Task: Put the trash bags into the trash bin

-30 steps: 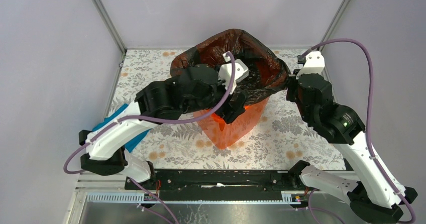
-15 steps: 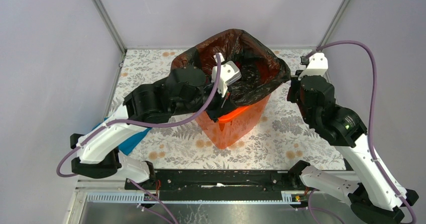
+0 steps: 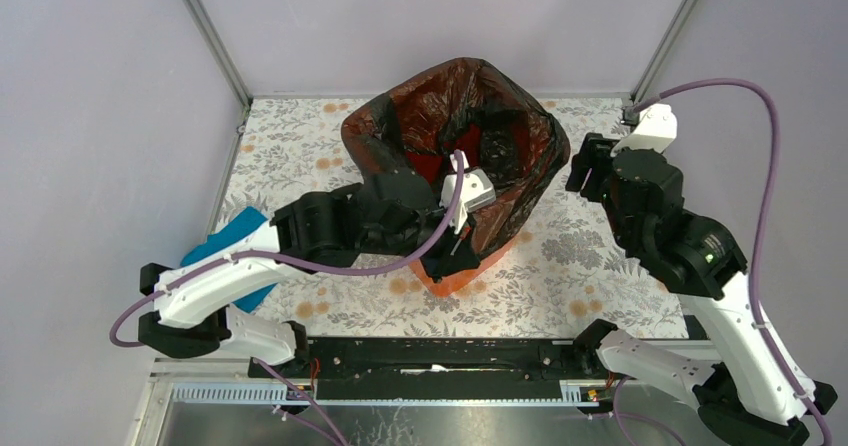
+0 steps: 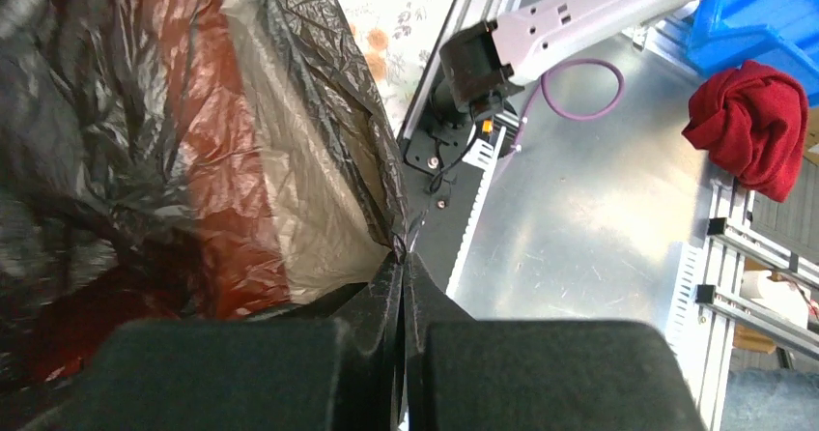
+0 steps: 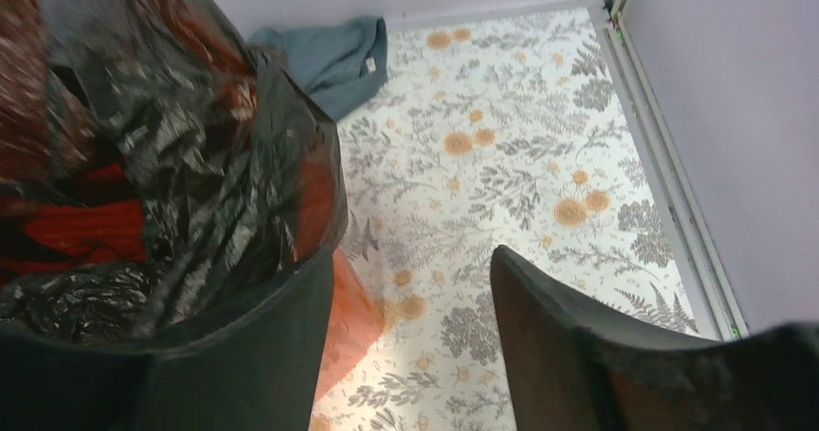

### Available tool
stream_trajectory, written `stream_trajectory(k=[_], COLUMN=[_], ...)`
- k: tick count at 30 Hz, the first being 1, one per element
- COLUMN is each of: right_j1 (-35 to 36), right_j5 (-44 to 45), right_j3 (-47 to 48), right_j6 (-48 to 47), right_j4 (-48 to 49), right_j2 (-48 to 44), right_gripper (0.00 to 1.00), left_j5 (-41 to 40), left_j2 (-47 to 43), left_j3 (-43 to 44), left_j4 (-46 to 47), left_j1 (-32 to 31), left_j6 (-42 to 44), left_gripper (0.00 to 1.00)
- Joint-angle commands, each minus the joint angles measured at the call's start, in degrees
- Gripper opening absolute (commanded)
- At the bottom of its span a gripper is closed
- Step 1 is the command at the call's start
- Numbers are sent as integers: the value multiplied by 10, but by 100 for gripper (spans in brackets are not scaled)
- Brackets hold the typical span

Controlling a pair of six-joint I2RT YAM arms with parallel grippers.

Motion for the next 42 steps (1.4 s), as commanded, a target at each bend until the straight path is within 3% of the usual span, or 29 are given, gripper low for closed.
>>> stream_trajectory(k=[1, 5, 14, 24, 32, 42], right_j1=[3, 3, 3, 3, 3, 3], right_j5=[29, -26, -101, -116, -207, -265], right_j3=[70, 51, -96, -272, -380, -408], right_j6=[13, 7, 67, 261, 290, 303], right_j4=[2, 52, 175, 341, 496, 566], right_j2=[0, -6, -55, -200, -262, -245], right_gripper=[72, 83, 90, 85, 80, 61], left_j5=[-11, -27, -90, -141, -189, -194], left_j2=[-35, -49, -87, -145, -181, -218], left_j3=[-43, -89, -197, -349, -411, -447], left_j4=[60, 83, 122, 239, 268, 260], left_j1=[-13, -17, -23, -23, -23, -23], left_j6=[-20, -24, -48, -72, -95, -124], left_gripper=[2, 3, 7, 11, 15, 19])
